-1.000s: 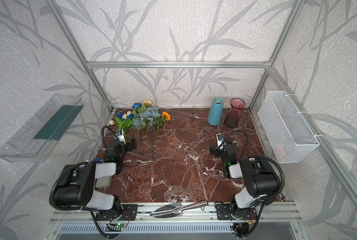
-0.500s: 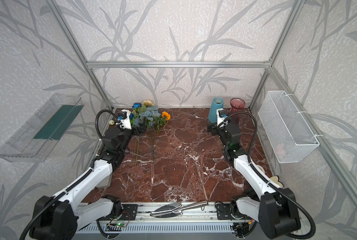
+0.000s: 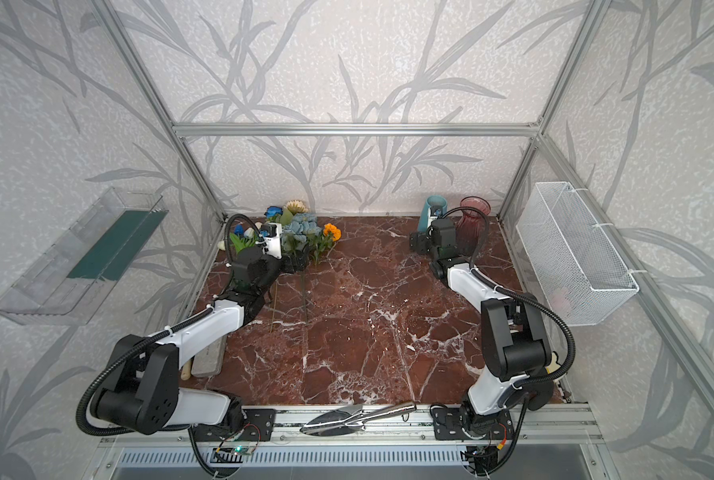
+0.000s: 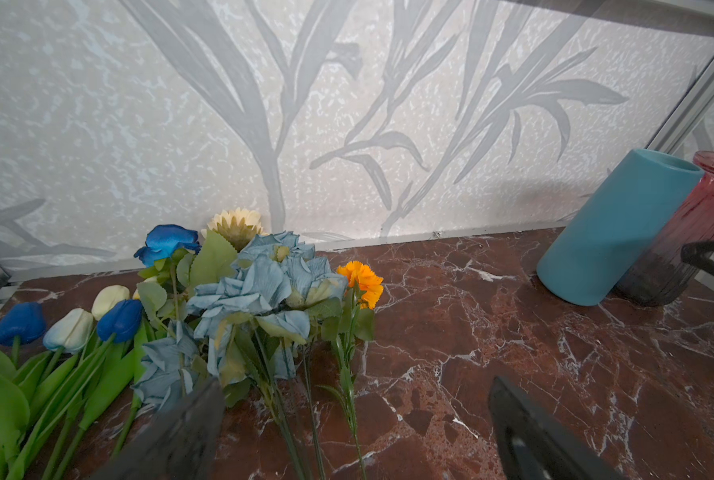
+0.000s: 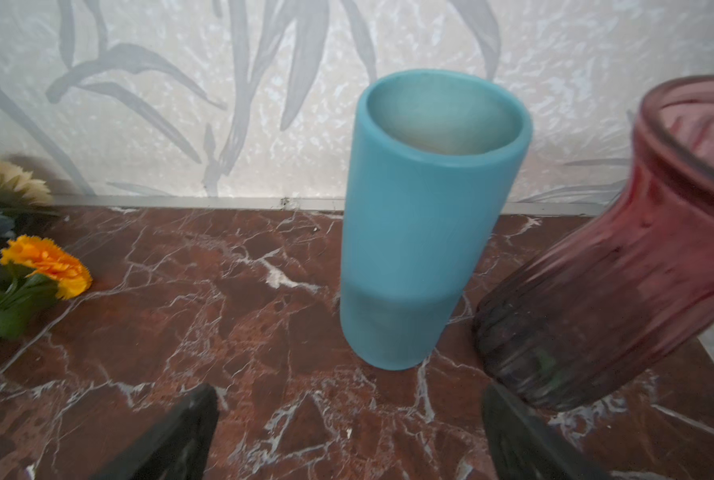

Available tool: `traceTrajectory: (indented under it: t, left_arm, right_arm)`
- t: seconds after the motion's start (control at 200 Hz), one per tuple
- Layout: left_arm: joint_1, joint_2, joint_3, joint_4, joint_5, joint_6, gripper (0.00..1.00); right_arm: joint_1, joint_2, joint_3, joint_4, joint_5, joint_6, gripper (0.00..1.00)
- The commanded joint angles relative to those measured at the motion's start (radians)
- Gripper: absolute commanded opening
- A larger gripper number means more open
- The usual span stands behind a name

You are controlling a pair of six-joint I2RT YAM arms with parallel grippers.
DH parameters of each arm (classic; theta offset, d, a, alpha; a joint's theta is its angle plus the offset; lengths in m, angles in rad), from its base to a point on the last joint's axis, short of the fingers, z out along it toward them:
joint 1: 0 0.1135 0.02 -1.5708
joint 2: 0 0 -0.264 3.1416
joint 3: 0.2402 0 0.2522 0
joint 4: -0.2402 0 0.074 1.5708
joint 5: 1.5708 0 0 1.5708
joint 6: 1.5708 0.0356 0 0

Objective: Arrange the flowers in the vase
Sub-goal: 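Grasp the light-blue vase with the right gripper and carry it toward the flowers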

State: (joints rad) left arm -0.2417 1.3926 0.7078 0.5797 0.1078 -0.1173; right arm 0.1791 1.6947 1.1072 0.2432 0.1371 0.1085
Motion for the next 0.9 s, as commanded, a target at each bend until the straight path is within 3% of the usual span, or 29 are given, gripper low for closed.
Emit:
traceTrajectory:
  t: [0.0, 0.37, 0.895]
  left_arm:
    - [-0.002, -0.026, -0.029, 0.048, 0.014, -0.026, 0.99]
    - [-0.001, -0.034, -0.035, 0.054, 0.023, -0.018, 0.99]
    - [-0.002, -0.054, -0.051, 0.056, 0.005, -0.017, 0.99]
  right_arm:
    - [-0.022, 0.051, 0.024, 0.050, 0.041, 0.017, 0.99]
    - [-0.025, 0.232, 0.178, 0.181, 0.018, -0.070, 1.00]
    - [-0.030, 0.390, 0.313, 0.266, 0.119, -0.077, 0.99]
